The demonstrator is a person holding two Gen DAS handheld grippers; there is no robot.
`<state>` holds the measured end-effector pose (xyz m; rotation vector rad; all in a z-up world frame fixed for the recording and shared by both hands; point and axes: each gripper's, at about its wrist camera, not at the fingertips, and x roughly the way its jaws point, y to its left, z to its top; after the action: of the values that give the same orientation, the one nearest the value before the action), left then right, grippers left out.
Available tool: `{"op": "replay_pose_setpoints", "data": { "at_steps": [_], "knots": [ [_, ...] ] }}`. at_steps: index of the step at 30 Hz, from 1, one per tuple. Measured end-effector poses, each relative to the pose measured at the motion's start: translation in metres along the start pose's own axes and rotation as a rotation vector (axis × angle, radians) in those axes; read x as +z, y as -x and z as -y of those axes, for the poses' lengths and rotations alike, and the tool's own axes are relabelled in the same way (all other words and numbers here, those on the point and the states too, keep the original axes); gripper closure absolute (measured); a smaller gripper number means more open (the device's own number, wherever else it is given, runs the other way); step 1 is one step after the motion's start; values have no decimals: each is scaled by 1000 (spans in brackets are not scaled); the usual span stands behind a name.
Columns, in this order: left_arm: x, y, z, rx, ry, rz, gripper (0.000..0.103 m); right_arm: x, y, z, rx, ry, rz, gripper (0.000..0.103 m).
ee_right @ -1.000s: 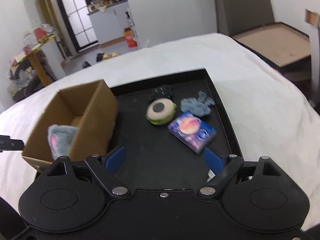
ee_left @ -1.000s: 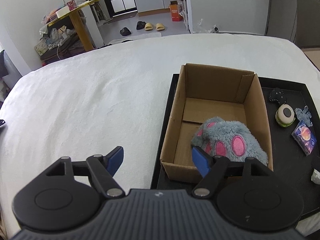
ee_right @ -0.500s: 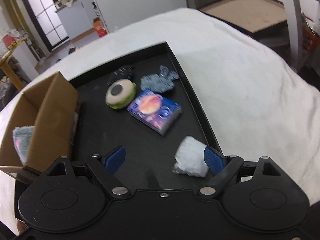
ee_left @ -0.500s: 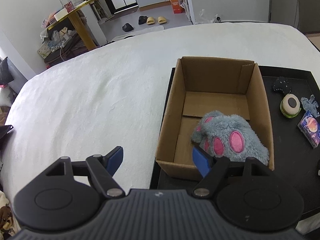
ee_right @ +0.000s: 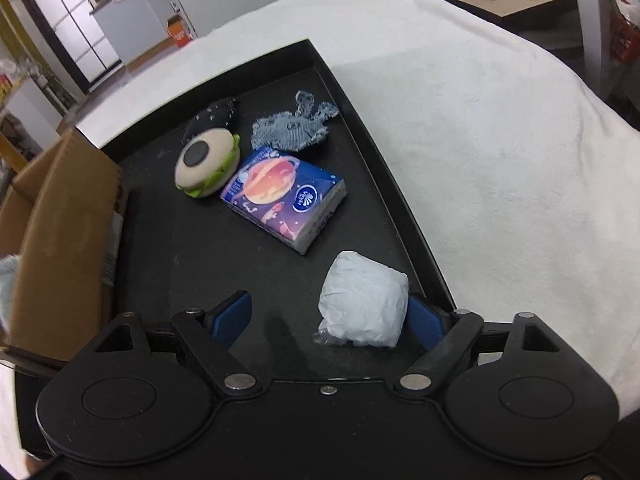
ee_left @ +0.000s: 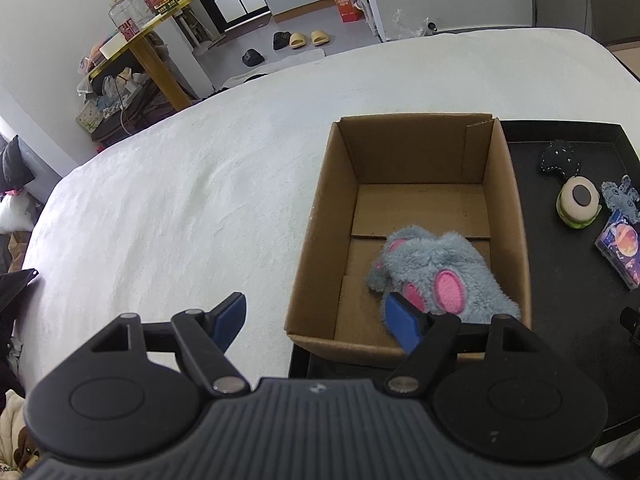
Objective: Organize soft objects
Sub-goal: 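Grasp the white wrapped tissue pack with the right gripper, then carry the white pack over the box and release it inside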
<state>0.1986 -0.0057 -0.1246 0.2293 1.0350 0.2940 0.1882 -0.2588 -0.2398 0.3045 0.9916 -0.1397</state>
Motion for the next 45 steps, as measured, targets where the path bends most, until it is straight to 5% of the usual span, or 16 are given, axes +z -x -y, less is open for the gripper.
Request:
{"op": "replay_pose_setpoints", "data": {
  "at_steps": [1,2,3,8,25,36,45],
  "knots": [
    [3,1,0,-16,20,-19,28,-1,1,-2,-9,13,18,32],
    [8,4,1,-29,42,-32,28,-3,3,-3,-12,24,32,53],
    [12,8,1,-21,66,-29,28,-4,4,-5,-10,32,35,58],
    [30,24,9,45,130,10,28,-9,8,-11,31,102,20,59],
    [18,3,4,14,49,59,28,-15,38,-35,-28,208,179,60],
    [10,-11,-33,-88,178,42,28,8,56,-64,-10,323,238,60],
    [0,-25,-59,-182,254,21,32,27,86,-106,98,375,270,60]
  ]
}}
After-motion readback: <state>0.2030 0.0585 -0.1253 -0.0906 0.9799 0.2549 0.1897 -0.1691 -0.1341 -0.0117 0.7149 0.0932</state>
